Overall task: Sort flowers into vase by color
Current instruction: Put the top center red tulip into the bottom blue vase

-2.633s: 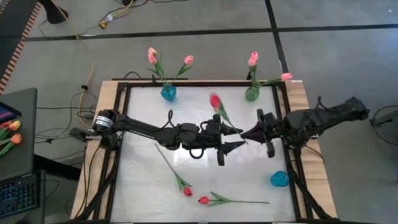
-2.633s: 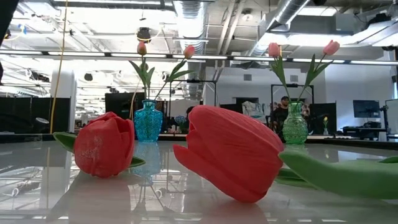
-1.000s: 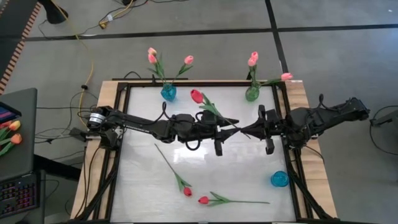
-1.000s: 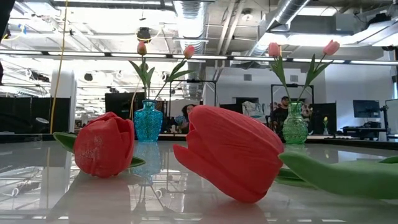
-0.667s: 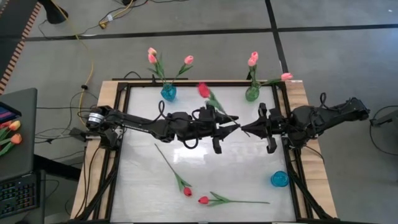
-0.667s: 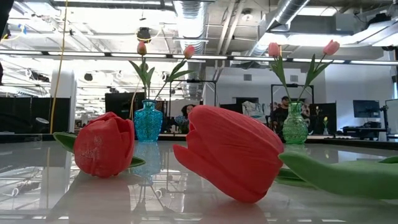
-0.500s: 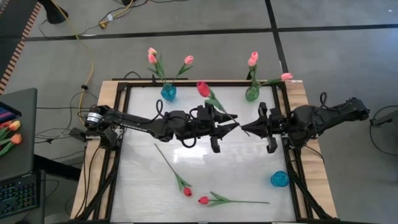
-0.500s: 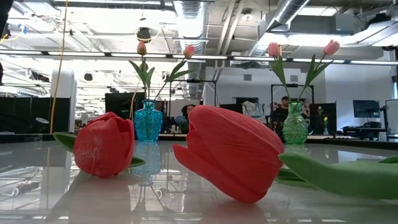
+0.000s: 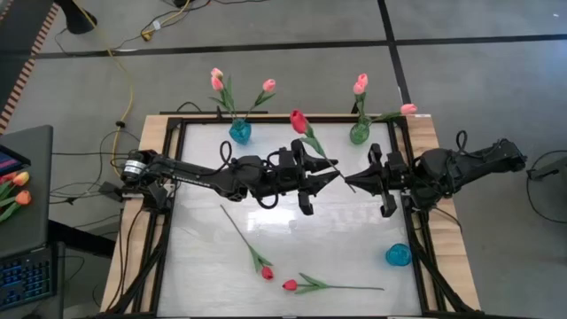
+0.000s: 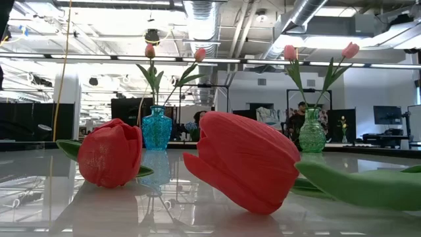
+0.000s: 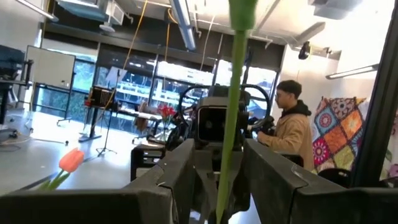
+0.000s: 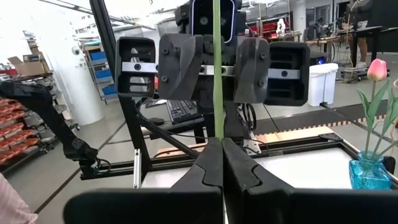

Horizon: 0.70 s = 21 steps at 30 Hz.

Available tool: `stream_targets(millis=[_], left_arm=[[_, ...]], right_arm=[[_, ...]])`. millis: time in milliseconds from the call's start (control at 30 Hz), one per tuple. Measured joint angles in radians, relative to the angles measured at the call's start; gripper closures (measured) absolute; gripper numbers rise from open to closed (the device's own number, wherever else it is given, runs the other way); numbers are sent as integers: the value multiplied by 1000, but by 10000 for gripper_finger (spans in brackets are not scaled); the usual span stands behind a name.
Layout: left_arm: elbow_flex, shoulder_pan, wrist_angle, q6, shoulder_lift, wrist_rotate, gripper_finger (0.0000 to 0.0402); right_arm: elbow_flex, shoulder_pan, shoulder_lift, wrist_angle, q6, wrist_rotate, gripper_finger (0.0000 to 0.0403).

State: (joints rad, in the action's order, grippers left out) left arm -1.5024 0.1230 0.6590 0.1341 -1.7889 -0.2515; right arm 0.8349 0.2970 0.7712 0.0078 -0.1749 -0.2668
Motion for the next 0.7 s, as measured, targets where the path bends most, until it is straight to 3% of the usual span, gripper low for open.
stream_targets(millis=[167,400,700], left_arm=[[0,0,8,0,0,-1,291],[0,-1,6,-10,0,-5,389],[0,-7,-5,-20,0,10,400]], right_arm=[[0,-5,0,0,0,0,385],[0,-5,0,-2,0,0,383],[0,-5,1,-4,11,2,327]])
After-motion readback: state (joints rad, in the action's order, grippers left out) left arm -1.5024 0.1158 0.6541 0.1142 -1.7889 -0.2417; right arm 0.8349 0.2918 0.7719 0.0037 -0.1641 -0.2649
